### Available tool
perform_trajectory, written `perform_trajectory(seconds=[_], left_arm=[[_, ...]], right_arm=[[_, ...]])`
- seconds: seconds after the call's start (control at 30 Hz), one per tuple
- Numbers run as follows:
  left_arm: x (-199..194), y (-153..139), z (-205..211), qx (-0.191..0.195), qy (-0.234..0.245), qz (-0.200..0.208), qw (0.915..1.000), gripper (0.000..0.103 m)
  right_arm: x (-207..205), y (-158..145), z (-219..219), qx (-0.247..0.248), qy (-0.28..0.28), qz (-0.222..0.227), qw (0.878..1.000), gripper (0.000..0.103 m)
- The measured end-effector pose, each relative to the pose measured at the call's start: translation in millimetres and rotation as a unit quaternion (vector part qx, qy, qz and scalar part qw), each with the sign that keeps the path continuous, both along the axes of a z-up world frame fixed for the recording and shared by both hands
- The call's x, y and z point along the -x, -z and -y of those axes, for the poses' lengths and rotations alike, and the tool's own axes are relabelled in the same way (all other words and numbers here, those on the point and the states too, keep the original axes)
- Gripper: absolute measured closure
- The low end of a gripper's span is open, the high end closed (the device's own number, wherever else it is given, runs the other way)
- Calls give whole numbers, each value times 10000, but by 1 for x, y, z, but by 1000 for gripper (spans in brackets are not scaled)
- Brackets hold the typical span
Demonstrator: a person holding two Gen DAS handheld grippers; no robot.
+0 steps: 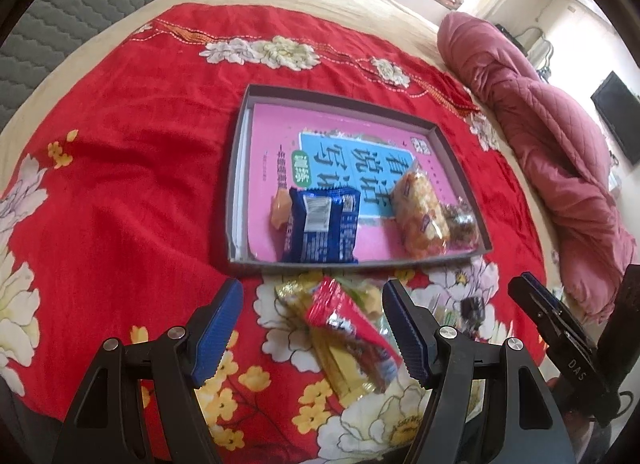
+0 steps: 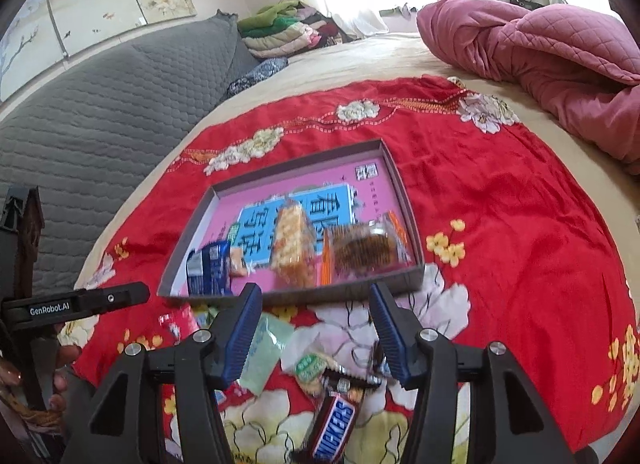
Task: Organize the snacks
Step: 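Move both tools back toward the remaining snack pile, then grasp the Snickers bar with the right gripper while the left gripper grasps the red wrapper pack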
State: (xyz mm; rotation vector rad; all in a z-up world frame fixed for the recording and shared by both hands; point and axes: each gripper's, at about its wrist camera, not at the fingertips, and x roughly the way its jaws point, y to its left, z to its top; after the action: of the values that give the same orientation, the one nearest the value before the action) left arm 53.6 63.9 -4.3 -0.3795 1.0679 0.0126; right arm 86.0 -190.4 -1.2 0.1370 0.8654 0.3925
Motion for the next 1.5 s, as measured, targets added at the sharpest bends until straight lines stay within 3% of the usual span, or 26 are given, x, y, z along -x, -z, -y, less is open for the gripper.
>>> perform_trajectory(seconds=[0.93,1.17,1.5], left_arm=[[21,35,40,289,394,-526,9974,29],[20,37,37,357,357,-556,9972,29],[10,48,33,807,3,-700,9943,29]], right_arm=[[26,35,6,287,40,-911,9954,48],[28,45,7,324,14,-1167,9926,48],[26,59,7,349,3,-1494,9882,48]])
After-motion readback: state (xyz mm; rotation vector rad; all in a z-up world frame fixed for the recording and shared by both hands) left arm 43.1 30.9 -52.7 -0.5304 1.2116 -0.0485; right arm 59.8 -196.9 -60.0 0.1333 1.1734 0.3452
